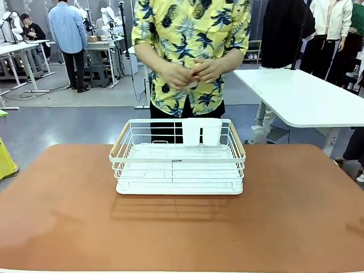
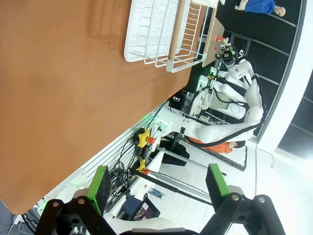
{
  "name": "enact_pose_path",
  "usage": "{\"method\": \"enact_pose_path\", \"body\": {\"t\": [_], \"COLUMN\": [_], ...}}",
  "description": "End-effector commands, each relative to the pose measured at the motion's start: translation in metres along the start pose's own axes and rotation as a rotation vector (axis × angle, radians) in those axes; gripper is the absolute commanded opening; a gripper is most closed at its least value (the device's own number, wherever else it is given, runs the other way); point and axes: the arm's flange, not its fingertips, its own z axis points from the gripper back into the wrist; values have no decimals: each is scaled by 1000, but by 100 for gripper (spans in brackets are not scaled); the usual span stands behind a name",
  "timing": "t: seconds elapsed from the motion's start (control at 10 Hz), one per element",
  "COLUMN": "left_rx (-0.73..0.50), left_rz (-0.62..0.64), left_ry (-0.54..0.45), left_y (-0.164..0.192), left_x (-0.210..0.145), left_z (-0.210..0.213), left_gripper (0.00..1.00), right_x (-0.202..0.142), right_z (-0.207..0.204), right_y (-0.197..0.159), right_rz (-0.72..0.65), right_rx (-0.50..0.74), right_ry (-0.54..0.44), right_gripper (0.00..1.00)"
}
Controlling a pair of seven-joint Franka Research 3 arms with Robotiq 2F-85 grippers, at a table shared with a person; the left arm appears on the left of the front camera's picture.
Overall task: Clean the table.
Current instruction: Pick up the Lint Roller when the human hands it over.
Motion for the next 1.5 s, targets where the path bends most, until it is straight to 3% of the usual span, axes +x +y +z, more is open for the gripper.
{"method": "enact_pose_path", "body": {"t": [0.0, 1.4], "left_rx": [14, 0], "left_rz": [-4, 0], "left_ry": [-2, 0], "left_y": [0, 0], "left_x": [-2, 0], "left_z": [2, 0], "left_gripper": [100, 100], "right_x": [-2, -2], "right_z": [0, 0], "right_y": [0, 0], "right_rz": [7, 7], "right_rx": [-6, -6], "right_ry": [1, 1], "right_gripper": [100, 100]}}
